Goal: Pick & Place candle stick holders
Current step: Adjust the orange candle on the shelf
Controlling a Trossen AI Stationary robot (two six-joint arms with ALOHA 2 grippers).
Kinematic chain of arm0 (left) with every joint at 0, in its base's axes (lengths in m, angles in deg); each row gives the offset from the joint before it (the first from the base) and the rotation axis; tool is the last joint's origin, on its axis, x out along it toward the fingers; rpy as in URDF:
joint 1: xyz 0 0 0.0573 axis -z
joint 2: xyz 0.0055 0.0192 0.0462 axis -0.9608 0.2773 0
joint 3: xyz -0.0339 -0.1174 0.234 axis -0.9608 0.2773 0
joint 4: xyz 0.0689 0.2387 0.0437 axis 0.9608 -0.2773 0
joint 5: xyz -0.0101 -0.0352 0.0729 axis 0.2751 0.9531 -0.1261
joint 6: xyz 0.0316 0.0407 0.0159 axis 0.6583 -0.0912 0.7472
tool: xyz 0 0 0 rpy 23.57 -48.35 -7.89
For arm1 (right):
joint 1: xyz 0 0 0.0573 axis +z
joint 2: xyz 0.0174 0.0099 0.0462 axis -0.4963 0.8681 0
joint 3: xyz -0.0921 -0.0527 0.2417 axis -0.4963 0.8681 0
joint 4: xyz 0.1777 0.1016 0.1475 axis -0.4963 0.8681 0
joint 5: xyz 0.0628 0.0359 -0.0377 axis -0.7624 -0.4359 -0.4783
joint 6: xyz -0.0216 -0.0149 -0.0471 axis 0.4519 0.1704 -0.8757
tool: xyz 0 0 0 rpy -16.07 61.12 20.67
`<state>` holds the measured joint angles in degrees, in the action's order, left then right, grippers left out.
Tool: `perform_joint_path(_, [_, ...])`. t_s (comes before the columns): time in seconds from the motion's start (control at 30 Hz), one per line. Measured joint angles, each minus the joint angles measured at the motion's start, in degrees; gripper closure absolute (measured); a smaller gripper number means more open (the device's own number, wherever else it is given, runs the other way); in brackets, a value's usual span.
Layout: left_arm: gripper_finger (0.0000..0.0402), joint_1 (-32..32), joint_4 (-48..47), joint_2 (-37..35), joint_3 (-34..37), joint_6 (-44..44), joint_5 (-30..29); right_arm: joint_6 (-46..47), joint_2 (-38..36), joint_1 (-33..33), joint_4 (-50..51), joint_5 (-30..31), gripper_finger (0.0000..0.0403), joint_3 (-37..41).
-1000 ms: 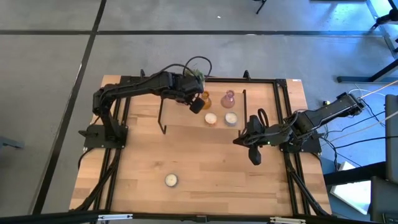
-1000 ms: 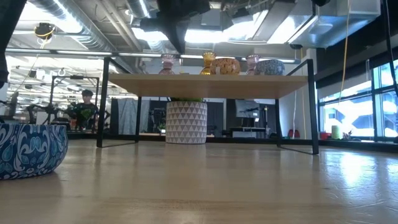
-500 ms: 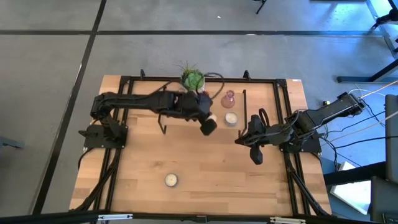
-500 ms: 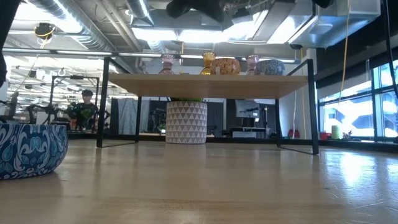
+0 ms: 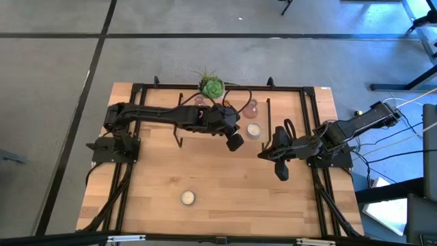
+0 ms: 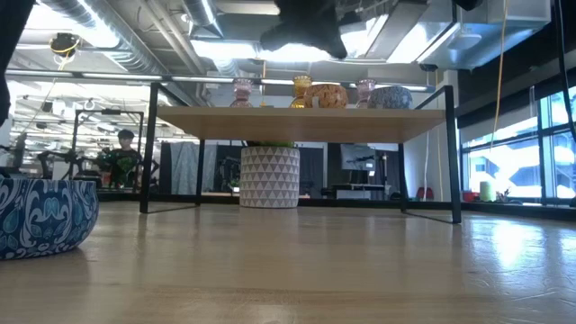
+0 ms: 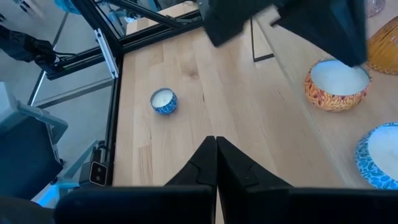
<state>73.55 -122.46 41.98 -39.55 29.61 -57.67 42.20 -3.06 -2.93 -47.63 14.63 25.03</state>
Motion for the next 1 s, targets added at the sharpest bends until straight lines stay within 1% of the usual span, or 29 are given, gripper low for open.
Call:
perform_joint_path(0.17, [0.0400, -0.9, 3.3, 2.4, 0.0, 1.6, 2.6, 0.0, 0.0, 0.0, 0.0, 0.0, 0.0403, 0.0])
perform_joint_path(0.23, [0.0400, -0.9, 3.2, 3.0, 0.0, 1.6, 2.5, 0.1, 0.0, 0.0, 0.0, 0.0, 0.0403, 0.0])
perform_joint_path(0.37, [0.0400, -1.1, 2.2, 3.1, 0.0, 2.0, 0.3, 1.0, 0.0, 0.8, 0.7, 0.1, 0.0403, 0.0])
perform_joint_path(0.63, [0.0400, -2.5, 2.3, 4.0, -0.1, 1.9, 2.2, 1.9, 0.0, 1.1, 1.2, 0.3, 0.0403, 0.0])
perform_joint_path(0.8, [0.0400, -2.5, 2.3, 3.8, -0.1, 1.8, 2.1, 1.9, 0.0, 1.1, 1.2, 0.4, 0.0403, 0.0])
perform_joint_path(1.0, [0.0400, -2.8, 2.4, 4.5, -0.1, 2.1, 3.9, 1.9, 0.0, 1.1, 1.2, 0.4, 0.0403, 0.0])
